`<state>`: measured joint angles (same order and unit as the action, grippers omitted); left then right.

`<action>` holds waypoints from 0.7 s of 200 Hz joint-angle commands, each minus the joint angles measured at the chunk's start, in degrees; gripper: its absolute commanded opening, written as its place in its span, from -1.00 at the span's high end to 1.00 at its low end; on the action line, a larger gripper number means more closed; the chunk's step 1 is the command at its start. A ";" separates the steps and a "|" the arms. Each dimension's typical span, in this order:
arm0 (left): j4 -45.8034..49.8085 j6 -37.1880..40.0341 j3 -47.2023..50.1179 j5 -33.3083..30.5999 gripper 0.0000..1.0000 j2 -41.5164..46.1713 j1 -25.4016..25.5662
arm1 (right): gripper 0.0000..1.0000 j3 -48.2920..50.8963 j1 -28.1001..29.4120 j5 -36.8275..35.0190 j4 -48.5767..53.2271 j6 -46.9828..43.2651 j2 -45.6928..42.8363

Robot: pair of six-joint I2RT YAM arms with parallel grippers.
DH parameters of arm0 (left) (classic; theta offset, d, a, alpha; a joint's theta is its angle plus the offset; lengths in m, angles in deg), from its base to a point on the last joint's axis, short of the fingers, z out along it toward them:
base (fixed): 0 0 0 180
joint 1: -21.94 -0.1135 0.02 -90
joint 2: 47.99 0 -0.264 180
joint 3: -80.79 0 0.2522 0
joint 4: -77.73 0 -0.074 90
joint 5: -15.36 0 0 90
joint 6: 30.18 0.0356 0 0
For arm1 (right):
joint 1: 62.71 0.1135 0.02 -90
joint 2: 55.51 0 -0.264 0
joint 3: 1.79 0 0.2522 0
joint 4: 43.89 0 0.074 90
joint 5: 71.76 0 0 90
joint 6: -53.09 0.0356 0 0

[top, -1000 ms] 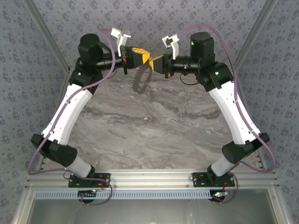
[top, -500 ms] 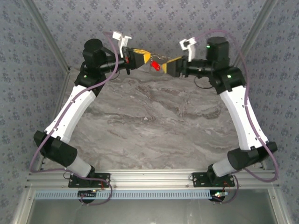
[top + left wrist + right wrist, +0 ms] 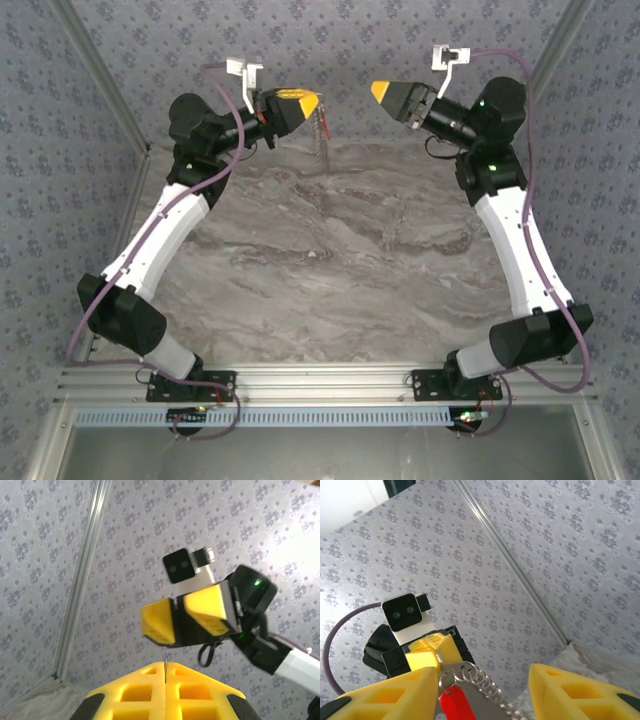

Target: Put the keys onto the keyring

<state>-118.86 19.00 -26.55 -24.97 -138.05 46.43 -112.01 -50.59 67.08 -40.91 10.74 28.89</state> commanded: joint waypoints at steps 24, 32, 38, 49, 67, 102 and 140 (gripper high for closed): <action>-18.02 -12.97 -1.27 -1.78 1.00 -2.91 -0.33 | 0.04 -4.65 4.18 -0.41 -11.54 7.62 4.66; -18.89 -13.85 -1.64 -1.91 1.00 -3.31 -0.32 | 0.04 -5.50 4.91 -0.50 -11.62 7.62 5.49; -19.21 -14.51 -1.92 -2.03 1.00 -3.60 -0.32 | 0.05 -6.22 5.36 -0.50 -11.63 7.55 5.98; -19.56 -15.05 -2.33 -2.10 1.00 -4.04 -0.38 | 0.05 -6.95 6.09 -0.67 -11.88 7.61 6.86; -19.91 -15.60 -2.74 -2.39 1.00 -4.50 -0.38 | 0.09 -8.14 7.02 -0.77 -12.22 7.58 8.19; -19.93 -15.96 -2.84 -2.55 1.00 -4.70 -0.32 | 0.11 -10.13 8.69 -0.35 -12.59 7.99 10.16; -19.84 -15.99 -2.84 -2.59 1.00 -4.77 -0.32 | 0.12 -9.81 9.94 0.22 -12.25 7.93 10.73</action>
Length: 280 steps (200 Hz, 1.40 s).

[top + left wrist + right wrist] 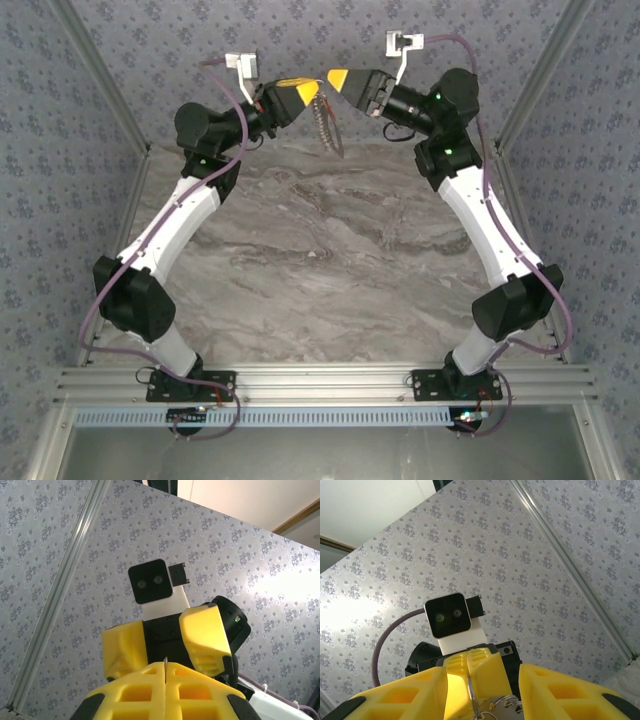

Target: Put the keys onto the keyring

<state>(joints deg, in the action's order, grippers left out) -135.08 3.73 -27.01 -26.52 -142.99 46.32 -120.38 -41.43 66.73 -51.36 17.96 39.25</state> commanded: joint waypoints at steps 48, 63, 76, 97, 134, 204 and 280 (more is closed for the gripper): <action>-3.18 -0.59 -2.21 -1.06 1.00 0.34 -0.39 | 0.20 -0.55 1.90 1.25 -1.18 0.20 -0.11; -3.17 -0.59 -2.11 -0.99 1.00 0.50 -0.44 | 0.22 -0.22 2.10 1.34 -0.83 -0.02 -0.30; -3.05 -0.60 -2.15 -1.00 1.00 0.52 -0.52 | 0.26 0.17 2.16 1.27 -0.65 -0.13 -0.48; -2.92 -0.59 -1.93 -0.96 1.00 0.69 -0.50 | 0.35 0.68 2.27 1.17 -0.65 -0.26 -0.80; -2.48 -0.55 -1.86 -1.00 1.00 0.96 -0.51 | 0.45 0.77 2.44 1.31 -0.56 -0.29 -0.95; 0.49 0.64 -1.44 -0.73 1.00 1.92 -0.57 | 1.00 0.41 2.72 1.90 0.43 -0.73 -1.23; 35.34 27.78 -3.78 1.67 0.08 10.29 -2.06 | 1.00 -5.09 -1.39 4.74 25.48 -16.97 -3.79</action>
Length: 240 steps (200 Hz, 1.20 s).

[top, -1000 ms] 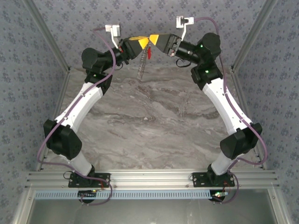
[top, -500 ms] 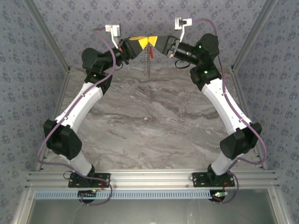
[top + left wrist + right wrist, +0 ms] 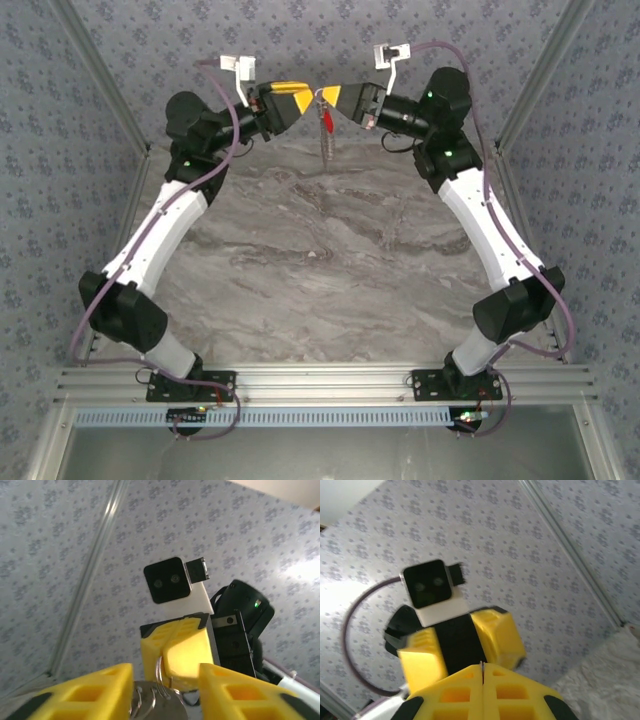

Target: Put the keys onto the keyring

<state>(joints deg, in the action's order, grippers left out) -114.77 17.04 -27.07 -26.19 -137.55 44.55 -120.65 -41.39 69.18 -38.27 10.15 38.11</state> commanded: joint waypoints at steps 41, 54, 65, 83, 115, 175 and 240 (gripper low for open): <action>35.05 28.47 -9.23 3.12 -0.02 5.28 -0.42 | 1.00 -13.86 -2.10 2.04 33.30 -23.53 -0.73; 40.35 31.84 -11.15 3.92 -0.03 4.73 -0.37 | 1.00 -16.55 -1.99 1.57 38.42 -27.02 -0.03; 44.48 34.43 -12.96 4.45 -0.04 3.93 -0.30 | 1.00 -18.88 -1.82 1.01 42.19 -29.59 0.66; 48.82 36.93 -14.98 5.45 -0.04 2.80 -0.30 | 1.00 -22.62 -1.45 0.10 49.01 -33.62 1.79; 49.82 38.53 -15.14 6.57 -0.04 2.19 0.04 | 1.00 -27.62 0.03 -0.62 56.64 -38.41 3.62; 49.64 38.90 -15.96 7.63 -0.03 1.11 1.16 | 1.00 -29.04 2.78 -1.60 60.09 -40.65 4.50; 50.59 39.40 -15.72 8.90 -0.01 0.70 1.99 | 1.00 -28.87 4.51 -1.70 59.92 -40.41 4.77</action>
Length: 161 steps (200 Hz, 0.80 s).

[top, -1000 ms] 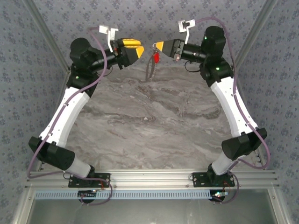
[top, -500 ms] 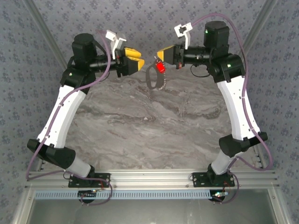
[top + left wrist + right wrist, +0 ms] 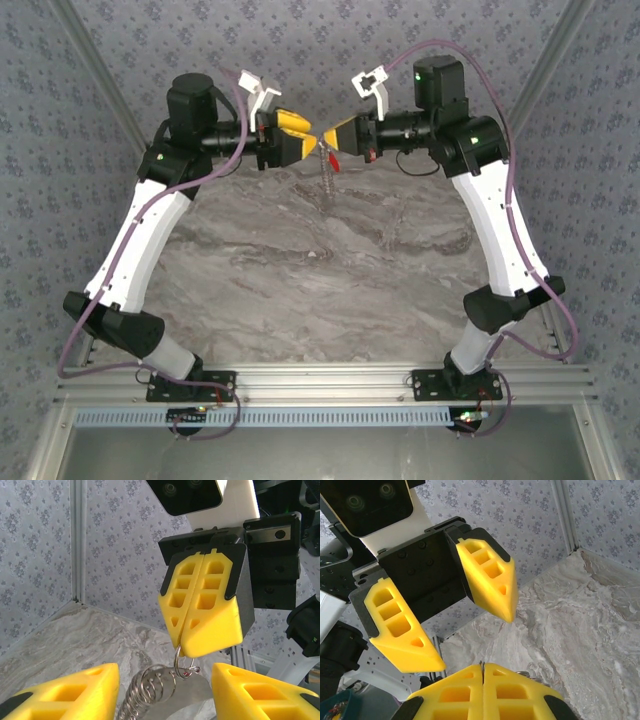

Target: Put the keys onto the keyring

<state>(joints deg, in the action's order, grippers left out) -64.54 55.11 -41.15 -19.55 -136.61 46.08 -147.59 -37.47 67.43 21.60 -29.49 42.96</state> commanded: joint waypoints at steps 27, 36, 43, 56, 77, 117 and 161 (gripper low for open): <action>0.29 1.39 -1.56 2.39 0.01 -0.42 0.64 | 1.00 -1.98 0.87 0.29 -0.40 -0.31 -0.17; 0.15 1.32 -1.52 2.37 0.02 -0.41 0.73 | 1.00 -1.97 0.87 0.47 -0.49 -0.30 -0.20; 0.11 1.37 -1.51 2.47 0.03 -0.51 0.81 | 1.00 -1.98 0.95 0.52 -0.56 -0.21 -0.15; 0.00 1.26 -1.63 2.69 0.05 -0.55 0.85 | 1.00 -1.95 1.01 0.63 -0.77 -0.06 -0.21; -0.02 1.02 -1.80 3.31 0.10 -0.85 1.08 | 1.00 -1.92 1.11 0.89 -1.10 0.20 -0.18; 0.02 0.66 -2.08 4.38 0.19 -1.27 1.48 | 1.00 -1.90 1.11 1.30 -2.22 0.84 0.08; 0.38 0.57 -3.10 5.02 0.34 -1.89 1.62 | 1.00 -1.81 1.22 1.77 -3.12 1.30 0.36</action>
<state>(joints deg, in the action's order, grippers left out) -64.26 55.35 -41.37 -16.70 -138.23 47.24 -147.59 -36.77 67.56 20.46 -28.97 42.96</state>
